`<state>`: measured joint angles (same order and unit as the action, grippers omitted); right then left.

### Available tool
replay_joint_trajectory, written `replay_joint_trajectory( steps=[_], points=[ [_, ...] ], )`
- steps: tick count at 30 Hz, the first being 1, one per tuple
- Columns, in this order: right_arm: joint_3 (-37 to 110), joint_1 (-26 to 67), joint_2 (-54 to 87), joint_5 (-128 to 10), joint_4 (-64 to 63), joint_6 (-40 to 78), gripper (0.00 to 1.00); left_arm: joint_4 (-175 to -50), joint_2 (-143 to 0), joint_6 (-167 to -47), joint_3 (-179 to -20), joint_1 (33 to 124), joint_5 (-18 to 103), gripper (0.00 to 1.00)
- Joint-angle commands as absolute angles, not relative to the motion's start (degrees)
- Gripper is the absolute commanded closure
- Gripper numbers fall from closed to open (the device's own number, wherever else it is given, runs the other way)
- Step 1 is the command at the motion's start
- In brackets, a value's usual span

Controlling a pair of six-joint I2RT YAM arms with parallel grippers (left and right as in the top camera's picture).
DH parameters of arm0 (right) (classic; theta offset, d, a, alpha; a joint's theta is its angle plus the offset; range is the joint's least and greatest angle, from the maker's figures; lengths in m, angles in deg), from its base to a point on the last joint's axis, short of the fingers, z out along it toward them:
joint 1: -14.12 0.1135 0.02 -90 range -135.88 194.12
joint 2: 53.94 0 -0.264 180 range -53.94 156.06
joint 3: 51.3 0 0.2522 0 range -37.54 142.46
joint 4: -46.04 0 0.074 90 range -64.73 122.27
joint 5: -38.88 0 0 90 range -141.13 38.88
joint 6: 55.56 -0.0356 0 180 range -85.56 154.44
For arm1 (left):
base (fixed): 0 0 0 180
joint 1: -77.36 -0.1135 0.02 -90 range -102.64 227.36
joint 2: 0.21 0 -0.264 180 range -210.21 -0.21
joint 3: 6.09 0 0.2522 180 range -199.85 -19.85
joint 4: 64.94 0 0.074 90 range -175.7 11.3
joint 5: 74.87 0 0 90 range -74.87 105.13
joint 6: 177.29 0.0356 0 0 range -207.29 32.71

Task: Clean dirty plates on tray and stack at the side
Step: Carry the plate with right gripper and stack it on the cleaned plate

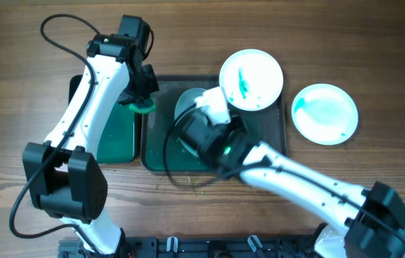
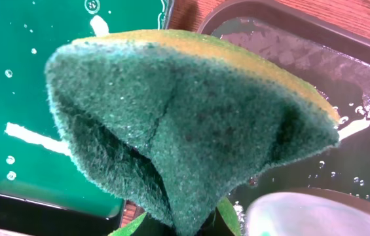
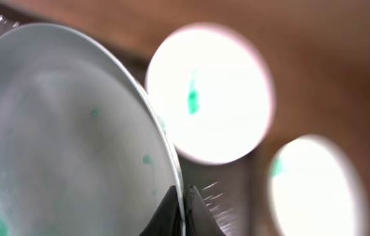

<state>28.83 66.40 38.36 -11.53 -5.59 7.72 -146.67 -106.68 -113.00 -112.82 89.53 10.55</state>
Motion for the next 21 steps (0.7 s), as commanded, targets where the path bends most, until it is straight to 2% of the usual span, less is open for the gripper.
replay_joint_trajectory(
  steps=[1,2,5,8,11,15,18,21],
  points=[
    [29.5,56.9,36.3,-47.6,-3.3,5.6,0.96,-146.7,-106.4,-111.9,-113.4,89.5,11.3,0.96],
    [29.5,54.7,36.1,-52.1,-2.8,6.4,0.96,-146.7,-106.4,-111.9,-113.4,89.5,11.3,0.96],
    [29.5,39.0,35.4,-72.9,-3.6,7.5,0.96,-146.7,-106.4,-111.9,-113.4,89.5,11.3,0.96],
    [29.5,27.8,35.4,-73.9,-7.3,7.5,0.96,-146.7,-106.4,-111.9,-113.4,89.5,11.3,0.96],
    [29.5,14.4,35.4,-67.9,-12.2,7.3,0.96,-146.7,-106.4,-111.9,-113.4,89.5,11.3,0.96],
    [29.5,1.9,35.5,-54.4,-18.2,5.4,0.96,-146.7,-106.4,-111.9,-113.4,89.5,11.3,0.96],
    [28.3,-3.8,35.5,-45.7,-19.9,4.0,0.96,-146.7,-106.4,-111.9,-113.4,89.5,11.3,0.96],
    [24.8,-5.8,35.5,-43.1,-17.2,4.1,0.96,-146.7,-106.4,-111.9,-113.4,89.5,11.3,0.96]
  ],
)
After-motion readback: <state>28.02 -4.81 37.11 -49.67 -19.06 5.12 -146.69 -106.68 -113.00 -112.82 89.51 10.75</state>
